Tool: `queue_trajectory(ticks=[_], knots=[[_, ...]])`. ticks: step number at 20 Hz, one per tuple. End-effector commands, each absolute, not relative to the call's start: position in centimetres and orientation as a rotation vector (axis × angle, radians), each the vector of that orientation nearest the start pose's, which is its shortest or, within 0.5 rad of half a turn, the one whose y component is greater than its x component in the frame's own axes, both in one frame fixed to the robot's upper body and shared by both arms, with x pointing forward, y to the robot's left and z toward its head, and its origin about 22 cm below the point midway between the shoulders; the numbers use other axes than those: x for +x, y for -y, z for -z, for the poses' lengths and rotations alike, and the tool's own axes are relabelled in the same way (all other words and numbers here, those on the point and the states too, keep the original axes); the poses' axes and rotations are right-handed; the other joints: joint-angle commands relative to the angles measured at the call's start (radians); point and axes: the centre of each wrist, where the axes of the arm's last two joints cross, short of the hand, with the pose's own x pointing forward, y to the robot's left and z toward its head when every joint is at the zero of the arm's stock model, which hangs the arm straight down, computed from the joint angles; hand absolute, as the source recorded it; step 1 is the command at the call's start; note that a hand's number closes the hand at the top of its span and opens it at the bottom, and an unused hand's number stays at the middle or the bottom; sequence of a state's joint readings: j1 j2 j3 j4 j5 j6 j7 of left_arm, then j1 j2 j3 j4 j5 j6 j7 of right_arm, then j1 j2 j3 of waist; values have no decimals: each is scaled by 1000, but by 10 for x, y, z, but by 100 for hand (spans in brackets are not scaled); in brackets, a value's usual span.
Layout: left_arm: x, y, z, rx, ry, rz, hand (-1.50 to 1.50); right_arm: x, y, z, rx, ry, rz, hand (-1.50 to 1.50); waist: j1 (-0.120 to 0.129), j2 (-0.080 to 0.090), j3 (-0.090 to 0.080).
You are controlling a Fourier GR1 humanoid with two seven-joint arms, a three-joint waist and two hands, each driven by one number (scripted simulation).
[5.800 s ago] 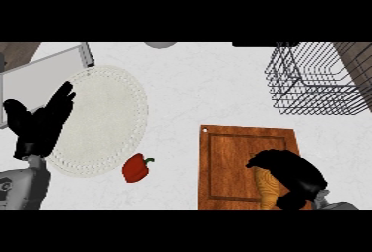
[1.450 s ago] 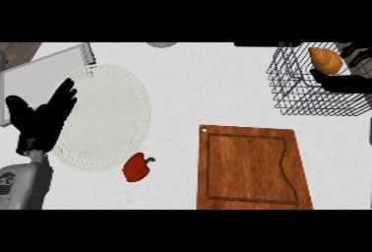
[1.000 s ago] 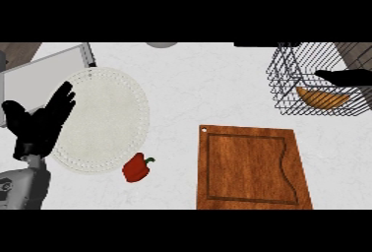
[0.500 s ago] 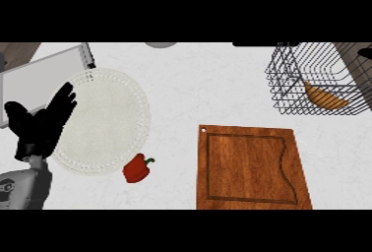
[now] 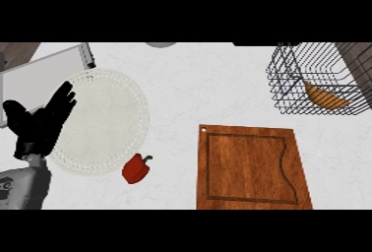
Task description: Pick the croissant from the cutting board and place it in the basket
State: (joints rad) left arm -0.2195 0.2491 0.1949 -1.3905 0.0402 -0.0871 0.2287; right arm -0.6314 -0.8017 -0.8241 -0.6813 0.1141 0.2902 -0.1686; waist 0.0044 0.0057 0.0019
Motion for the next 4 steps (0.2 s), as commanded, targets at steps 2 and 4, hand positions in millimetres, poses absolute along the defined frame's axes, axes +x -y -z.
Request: queue_trajectory(ticks=[2,4], knots=[[293,-319,-27,192,1390,52,0,235,601,-167,-560,1654,143,-150,6,6,2],[297,-301,-39,173,1394,76,0,213,614,-159,-568,1671,111,-150,8,5,4]])
